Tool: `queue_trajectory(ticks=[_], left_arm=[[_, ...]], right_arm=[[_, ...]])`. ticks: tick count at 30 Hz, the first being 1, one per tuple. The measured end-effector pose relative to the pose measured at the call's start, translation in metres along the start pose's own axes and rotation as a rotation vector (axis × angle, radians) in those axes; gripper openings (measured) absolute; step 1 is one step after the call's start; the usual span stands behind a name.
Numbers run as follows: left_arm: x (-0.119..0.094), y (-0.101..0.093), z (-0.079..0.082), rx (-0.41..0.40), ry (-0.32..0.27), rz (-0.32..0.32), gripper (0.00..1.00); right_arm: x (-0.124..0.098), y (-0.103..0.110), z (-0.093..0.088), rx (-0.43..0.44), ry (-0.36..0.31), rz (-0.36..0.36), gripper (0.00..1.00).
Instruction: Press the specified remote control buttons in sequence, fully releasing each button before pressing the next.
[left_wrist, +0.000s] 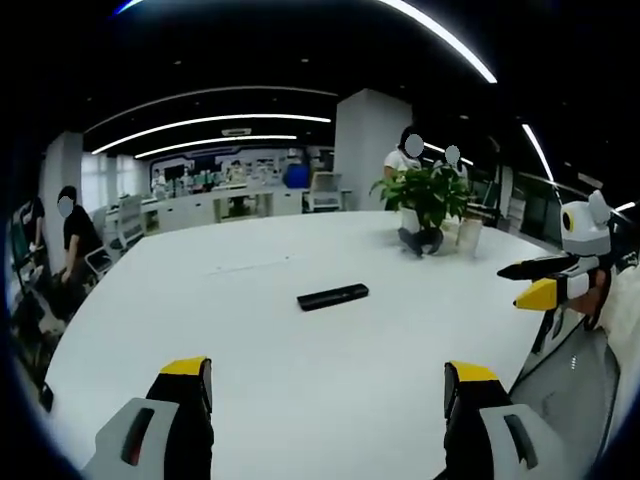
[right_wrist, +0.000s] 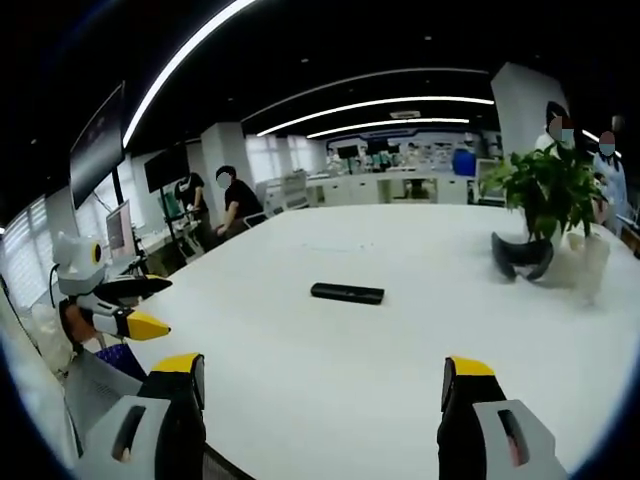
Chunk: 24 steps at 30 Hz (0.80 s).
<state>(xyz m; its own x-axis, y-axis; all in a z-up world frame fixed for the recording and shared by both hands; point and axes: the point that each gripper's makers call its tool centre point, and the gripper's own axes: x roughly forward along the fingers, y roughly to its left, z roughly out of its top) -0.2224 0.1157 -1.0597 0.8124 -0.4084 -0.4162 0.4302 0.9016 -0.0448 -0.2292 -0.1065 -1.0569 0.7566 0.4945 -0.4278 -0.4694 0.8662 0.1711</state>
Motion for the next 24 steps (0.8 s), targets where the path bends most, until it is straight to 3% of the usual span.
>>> queue_trajectory(ticks=[24], left_arm=[[-0.0008,0.0012,-0.0002,-0.003,0.0,0.004,0.99]], right_arm=[[0.0019,0.0014,-0.0008,-0.011,0.007,0.008,0.96]])
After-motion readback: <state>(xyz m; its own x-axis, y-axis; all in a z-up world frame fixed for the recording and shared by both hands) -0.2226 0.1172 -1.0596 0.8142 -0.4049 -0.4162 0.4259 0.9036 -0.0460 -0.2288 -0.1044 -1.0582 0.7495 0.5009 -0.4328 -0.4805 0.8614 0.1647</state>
